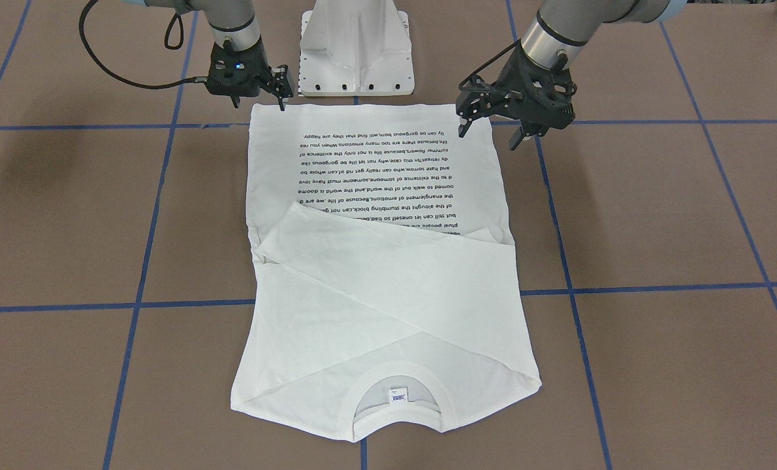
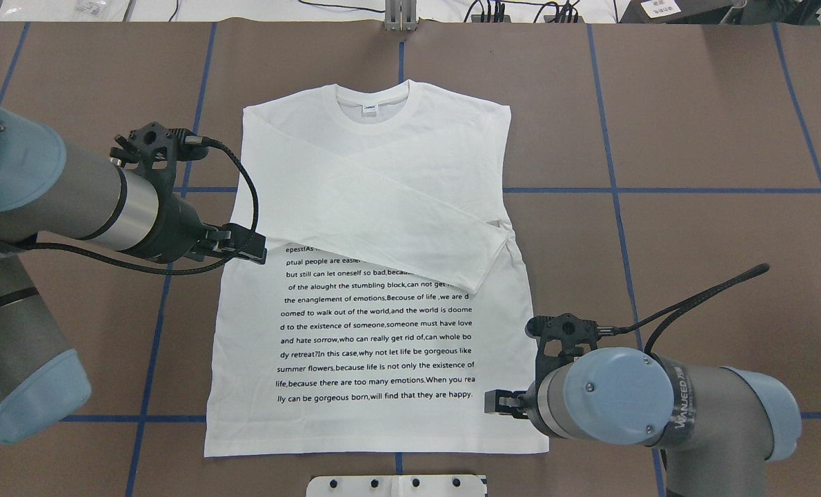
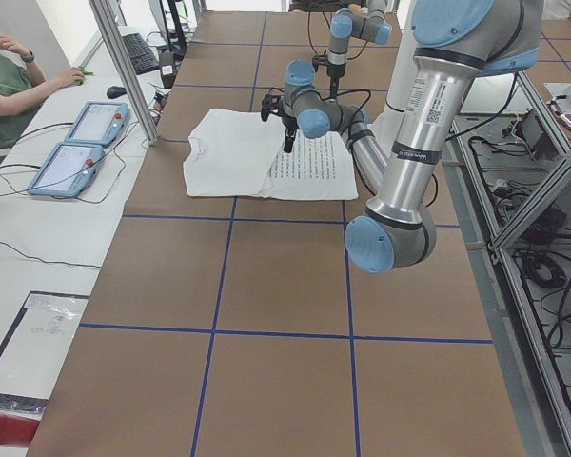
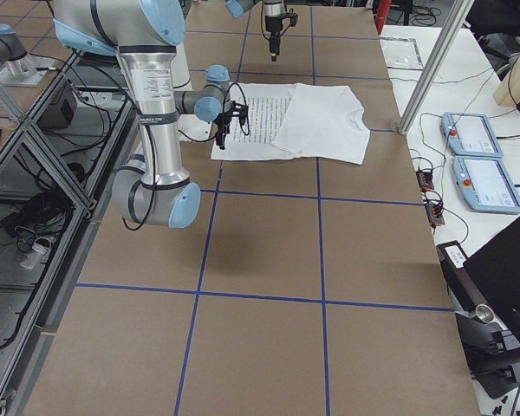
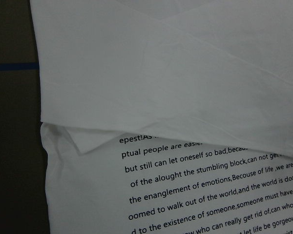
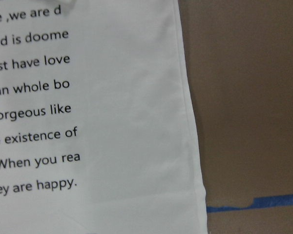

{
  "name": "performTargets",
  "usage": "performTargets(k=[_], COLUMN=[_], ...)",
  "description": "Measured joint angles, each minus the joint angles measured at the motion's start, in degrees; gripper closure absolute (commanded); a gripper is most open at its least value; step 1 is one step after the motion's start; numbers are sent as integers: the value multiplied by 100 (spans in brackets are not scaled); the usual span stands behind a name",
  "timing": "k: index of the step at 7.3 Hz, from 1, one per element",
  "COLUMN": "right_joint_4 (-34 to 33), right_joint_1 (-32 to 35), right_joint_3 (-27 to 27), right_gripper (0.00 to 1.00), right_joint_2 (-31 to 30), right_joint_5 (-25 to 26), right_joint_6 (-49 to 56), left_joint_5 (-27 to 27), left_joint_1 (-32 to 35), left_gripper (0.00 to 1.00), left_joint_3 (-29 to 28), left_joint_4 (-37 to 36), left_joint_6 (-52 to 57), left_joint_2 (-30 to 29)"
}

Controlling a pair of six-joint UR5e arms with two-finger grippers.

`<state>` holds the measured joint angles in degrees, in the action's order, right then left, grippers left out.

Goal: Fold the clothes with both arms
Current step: 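Position both grippers at the hem corners nearest the robot and grasp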

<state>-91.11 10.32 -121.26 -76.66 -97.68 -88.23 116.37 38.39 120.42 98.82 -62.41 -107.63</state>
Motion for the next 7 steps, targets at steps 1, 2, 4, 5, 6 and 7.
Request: performTargets(k=[1, 2, 4, 5, 6, 7], right_joint_4=[152, 278, 354, 357, 357, 357], right_joint_1=[-125, -172, -172, -168, -167, -168], right_joint_3=[168, 281, 352, 363, 370, 379], right_gripper=[0, 0, 0, 0, 1, 6], right_joint_2=[6, 3, -16, -34, -62, -87], right_joint_5=[27, 28, 15, 21, 29, 30], right_joint_6=[-44, -58, -63, -63, -63, -63], left_joint_5=[0, -2, -2, -1, 0, -2], left_joint_1=[-6, -20, -51, -55, -58, -62], left_gripper=[0, 0, 0, 0, 0, 0], left_joint_3=[9, 0, -19, -24, -26, -26], left_joint_4=[-4, -5, 3, 5, 6, 6], left_joint_6=[1, -1, -7, -8, -8, -10], left_joint_2=[19, 20, 0, -13, -20, -23])
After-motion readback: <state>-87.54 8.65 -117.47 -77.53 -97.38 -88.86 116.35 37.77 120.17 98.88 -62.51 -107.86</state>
